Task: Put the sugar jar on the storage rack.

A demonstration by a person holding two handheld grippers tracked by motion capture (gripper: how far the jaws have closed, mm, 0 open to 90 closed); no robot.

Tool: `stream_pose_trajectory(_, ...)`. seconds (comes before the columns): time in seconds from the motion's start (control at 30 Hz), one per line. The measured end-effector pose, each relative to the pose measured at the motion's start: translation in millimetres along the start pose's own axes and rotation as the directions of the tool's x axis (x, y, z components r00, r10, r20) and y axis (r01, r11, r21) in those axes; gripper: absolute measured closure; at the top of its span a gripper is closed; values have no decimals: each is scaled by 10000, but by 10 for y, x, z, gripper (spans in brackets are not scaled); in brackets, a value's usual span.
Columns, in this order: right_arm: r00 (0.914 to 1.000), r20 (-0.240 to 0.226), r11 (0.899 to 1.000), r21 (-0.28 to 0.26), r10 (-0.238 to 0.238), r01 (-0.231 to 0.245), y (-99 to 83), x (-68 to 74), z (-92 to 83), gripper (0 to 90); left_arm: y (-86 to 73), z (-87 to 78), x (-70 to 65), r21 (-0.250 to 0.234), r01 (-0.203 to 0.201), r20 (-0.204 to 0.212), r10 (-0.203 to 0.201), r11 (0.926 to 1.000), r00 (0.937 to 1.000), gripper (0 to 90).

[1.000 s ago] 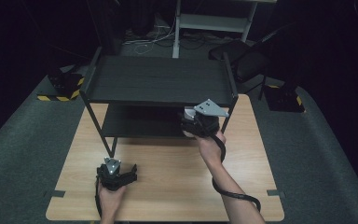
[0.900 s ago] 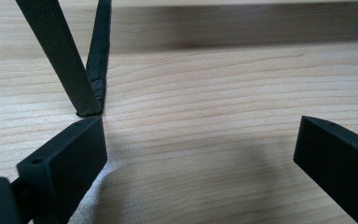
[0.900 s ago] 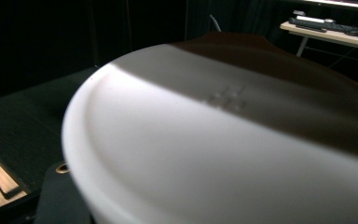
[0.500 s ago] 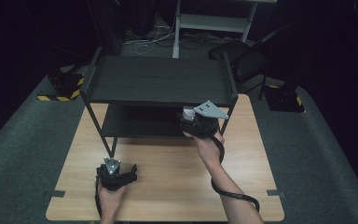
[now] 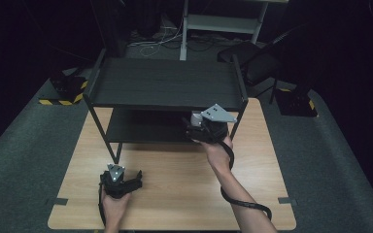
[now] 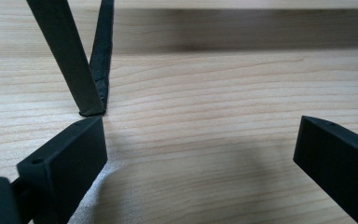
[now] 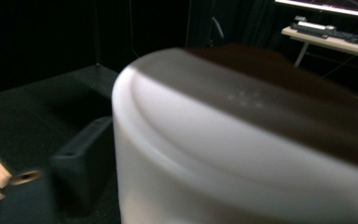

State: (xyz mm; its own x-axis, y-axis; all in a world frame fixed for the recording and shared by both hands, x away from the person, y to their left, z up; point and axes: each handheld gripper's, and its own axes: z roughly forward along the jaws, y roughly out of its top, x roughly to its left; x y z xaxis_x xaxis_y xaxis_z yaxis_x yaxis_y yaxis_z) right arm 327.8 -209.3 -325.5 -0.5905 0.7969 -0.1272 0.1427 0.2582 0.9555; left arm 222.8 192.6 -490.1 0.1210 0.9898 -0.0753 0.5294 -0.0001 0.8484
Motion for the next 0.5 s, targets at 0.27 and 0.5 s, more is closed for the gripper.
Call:
stream_pose_trajectory(0.27,9998,-194,9995,282,108,-103,22,-78,-26,32,-2,-1,1,-10,14,4,-14,10000,10000,28)
stream_pose_trajectory(0.5,9995,-275,9994,315,137,-129,-15,-112,-61,28,-1,-1,0,-9,-12,9,12,10000,10000,28)
